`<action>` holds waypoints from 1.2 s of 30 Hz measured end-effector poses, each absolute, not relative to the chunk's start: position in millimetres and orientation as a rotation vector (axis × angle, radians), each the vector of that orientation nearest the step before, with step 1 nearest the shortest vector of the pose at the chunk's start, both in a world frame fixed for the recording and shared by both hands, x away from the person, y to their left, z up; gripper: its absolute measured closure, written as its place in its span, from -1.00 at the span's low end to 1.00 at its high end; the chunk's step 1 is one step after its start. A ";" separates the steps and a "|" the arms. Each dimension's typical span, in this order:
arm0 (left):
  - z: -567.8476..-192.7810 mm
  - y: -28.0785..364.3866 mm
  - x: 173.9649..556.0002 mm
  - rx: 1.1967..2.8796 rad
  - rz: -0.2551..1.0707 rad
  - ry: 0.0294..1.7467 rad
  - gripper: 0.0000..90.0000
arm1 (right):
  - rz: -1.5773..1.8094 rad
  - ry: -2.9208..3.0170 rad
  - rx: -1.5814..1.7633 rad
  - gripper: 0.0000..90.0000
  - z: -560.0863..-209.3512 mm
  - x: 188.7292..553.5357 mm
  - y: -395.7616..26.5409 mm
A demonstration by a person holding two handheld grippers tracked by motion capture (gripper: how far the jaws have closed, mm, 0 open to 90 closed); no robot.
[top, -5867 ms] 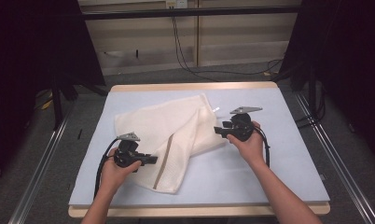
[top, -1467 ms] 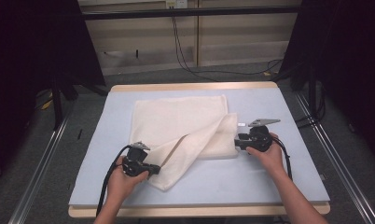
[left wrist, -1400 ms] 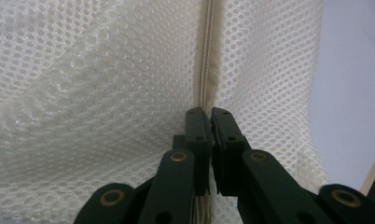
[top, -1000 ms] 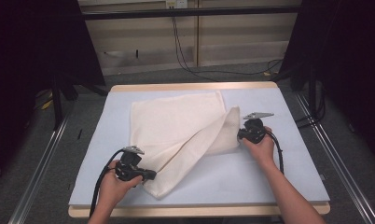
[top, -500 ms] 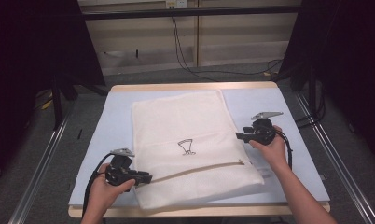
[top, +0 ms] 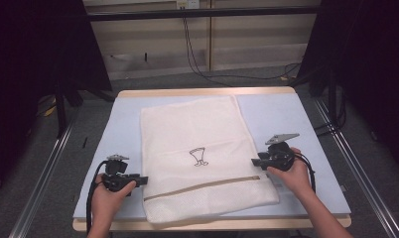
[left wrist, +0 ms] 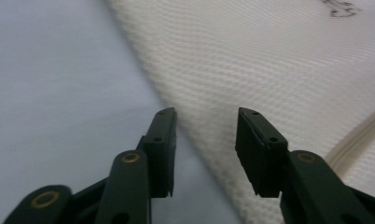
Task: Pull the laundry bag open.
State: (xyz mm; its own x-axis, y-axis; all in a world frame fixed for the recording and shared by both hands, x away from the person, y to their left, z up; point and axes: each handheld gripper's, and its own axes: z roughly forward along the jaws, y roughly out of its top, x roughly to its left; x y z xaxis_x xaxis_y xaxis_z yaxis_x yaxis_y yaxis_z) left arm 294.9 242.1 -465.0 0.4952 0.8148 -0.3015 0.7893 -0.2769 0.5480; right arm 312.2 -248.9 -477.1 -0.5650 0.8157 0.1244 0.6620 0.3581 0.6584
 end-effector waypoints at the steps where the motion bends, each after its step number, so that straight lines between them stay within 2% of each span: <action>1: -464.7 239.7 294.5 2.114 0.070 1.299 0.29 | 1.014 2.394 1.334 0.55 -477.4 311.7 -249.2; 3: -465.2 234.8 294.5 2.108 0.078 1.306 0.45 | 1.025 2.405 1.357 0.74 -477.1 310.7 -249.9; 4: -465.3 234.9 295.1 2.120 0.071 1.293 0.62 | 1.058 2.394 1.357 0.78 -478.6 310.6 -251.0; 6: -467.9 230.3 294.7 2.120 0.054 1.270 0.84 | 1.057 2.387 1.365 0.83 -478.7 309.8 -251.5; 9: -465.6 230.9 301.1 2.122 0.016 1.292 0.94 | 1.061 2.374 1.349 0.87 -476.7 308.0 -251.3; 13: -462.2 235.4 315.6 2.105 0.104 1.318 0.96 | 1.071 2.366 1.349 0.88 -474.9 303.8 -252.4; 16: -463.5 236.1 326.1 2.087 0.117 1.322 0.96 | 1.055 2.364 1.330 0.88 -474.2 298.6 -249.5; 19: -466.3 235.6 329.8 2.087 0.073 1.339 0.96 | 1.041 2.361 1.328 0.87 -474.9 296.3 -248.8; 28: -465.9 246.4 335.5 2.060 0.138 1.375 0.96 | 1.051 2.351 1.325 0.87 -476.3 298.0 -241.0; 33: -466.1 252.4 335.9 2.043 0.122 1.363 0.95 | 1.099 2.355 1.342 0.85 -477.9 294.9 -240.8; 36: -461.6 253.0 333.8 2.017 0.130 1.355 0.84 | 1.083 2.356 1.337 0.82 -477.1 292.0 -239.7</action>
State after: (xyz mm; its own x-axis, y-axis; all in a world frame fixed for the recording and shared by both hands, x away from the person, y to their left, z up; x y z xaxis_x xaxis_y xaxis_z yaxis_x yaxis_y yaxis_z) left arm 333.8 253.0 -461.6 0.4496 0.8468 -0.2843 0.7771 -0.2139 0.5919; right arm 292.0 -239.7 -477.1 -0.5602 0.8134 0.1566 0.6484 0.3129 0.6940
